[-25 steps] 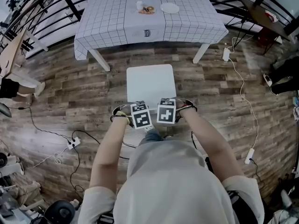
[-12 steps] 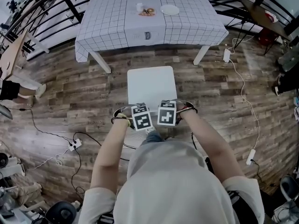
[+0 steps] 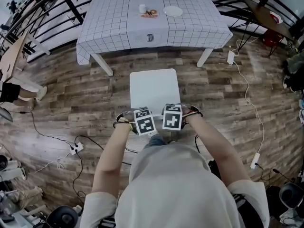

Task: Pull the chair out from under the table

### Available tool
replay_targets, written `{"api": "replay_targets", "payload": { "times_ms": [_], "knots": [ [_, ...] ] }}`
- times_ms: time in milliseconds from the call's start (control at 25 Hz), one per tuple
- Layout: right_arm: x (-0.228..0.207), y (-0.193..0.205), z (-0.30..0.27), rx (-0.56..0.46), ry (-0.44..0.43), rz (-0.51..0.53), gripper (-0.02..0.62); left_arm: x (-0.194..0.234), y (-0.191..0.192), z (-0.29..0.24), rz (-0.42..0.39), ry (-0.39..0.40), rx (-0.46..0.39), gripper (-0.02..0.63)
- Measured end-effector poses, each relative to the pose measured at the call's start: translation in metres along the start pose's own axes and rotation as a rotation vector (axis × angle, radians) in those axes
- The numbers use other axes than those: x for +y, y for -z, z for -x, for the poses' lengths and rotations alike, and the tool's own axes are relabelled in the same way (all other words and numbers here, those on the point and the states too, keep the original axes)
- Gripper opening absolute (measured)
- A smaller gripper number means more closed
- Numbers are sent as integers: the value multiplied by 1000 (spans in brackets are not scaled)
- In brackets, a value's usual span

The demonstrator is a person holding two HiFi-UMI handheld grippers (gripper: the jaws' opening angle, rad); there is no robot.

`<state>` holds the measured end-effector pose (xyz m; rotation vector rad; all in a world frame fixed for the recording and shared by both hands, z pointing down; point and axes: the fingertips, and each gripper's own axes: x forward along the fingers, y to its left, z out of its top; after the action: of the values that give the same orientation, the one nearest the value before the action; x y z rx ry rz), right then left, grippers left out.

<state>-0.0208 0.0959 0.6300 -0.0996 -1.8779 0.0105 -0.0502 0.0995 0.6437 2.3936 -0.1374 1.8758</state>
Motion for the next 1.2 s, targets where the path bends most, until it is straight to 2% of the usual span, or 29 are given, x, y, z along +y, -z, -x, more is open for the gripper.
{"api": "replay_targets", "payload": {
  "times_ms": [680, 1200],
  "knots": [
    [4, 9, 30, -6, 38, 13, 89, -6, -14, 38, -15, -21, -26, 87],
    [6, 5, 56, 0, 7, 34, 75, -6, -14, 71, 37, -7, -68, 83]
  ]
}}
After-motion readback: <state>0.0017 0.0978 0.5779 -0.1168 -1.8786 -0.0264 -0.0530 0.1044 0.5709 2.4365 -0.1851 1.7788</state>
